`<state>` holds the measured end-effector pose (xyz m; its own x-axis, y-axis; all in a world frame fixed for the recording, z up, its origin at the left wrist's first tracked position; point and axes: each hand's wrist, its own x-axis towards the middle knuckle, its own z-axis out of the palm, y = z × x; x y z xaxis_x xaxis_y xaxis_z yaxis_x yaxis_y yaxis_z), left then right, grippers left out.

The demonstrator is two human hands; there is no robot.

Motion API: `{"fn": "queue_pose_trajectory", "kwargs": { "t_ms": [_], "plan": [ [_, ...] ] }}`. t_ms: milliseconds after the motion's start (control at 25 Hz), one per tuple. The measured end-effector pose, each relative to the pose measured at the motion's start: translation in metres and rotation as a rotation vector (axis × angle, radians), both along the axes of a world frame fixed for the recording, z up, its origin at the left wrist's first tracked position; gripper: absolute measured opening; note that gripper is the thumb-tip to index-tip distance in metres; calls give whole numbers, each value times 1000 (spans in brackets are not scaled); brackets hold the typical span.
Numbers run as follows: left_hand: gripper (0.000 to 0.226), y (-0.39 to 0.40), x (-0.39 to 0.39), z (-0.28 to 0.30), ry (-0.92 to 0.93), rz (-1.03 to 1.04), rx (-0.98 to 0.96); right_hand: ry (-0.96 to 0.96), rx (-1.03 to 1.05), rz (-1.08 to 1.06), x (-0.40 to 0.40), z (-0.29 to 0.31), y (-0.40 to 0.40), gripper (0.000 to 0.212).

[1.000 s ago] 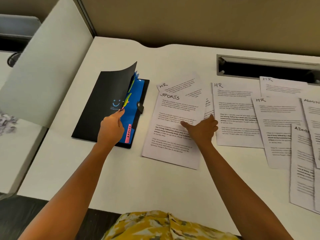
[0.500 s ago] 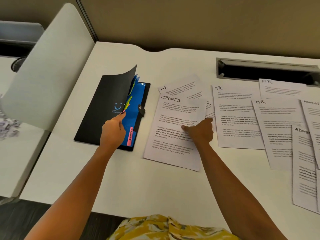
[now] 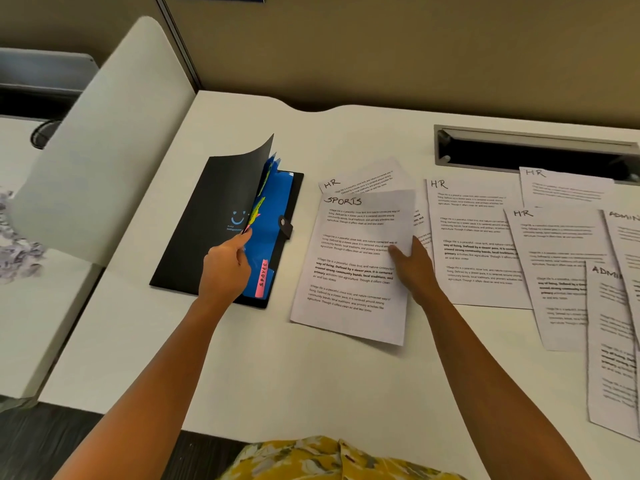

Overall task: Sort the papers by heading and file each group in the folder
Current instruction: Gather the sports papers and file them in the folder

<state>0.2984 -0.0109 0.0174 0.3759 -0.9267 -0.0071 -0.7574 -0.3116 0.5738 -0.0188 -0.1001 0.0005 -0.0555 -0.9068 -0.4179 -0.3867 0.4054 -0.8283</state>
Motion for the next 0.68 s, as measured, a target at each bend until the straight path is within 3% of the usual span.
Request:
{"fn": "queue_pose_trajectory", "kwargs": {
  "t_ms": [160,360,480,680],
  "plan": [
    [38,0,1,3,-1,7,-14,46,-115,-4,-5,5,-3,47],
    [37,0,4,11,23,25,-32,-60,-193,-16,-22,46,-22,39],
    [37,3,7,14,59,21,-4,-87,-209,99,-15,84,-36,35],
    [37,9,11,19,61,25,-14,52,-151,385,13,112,-51,36]
  ]
}}
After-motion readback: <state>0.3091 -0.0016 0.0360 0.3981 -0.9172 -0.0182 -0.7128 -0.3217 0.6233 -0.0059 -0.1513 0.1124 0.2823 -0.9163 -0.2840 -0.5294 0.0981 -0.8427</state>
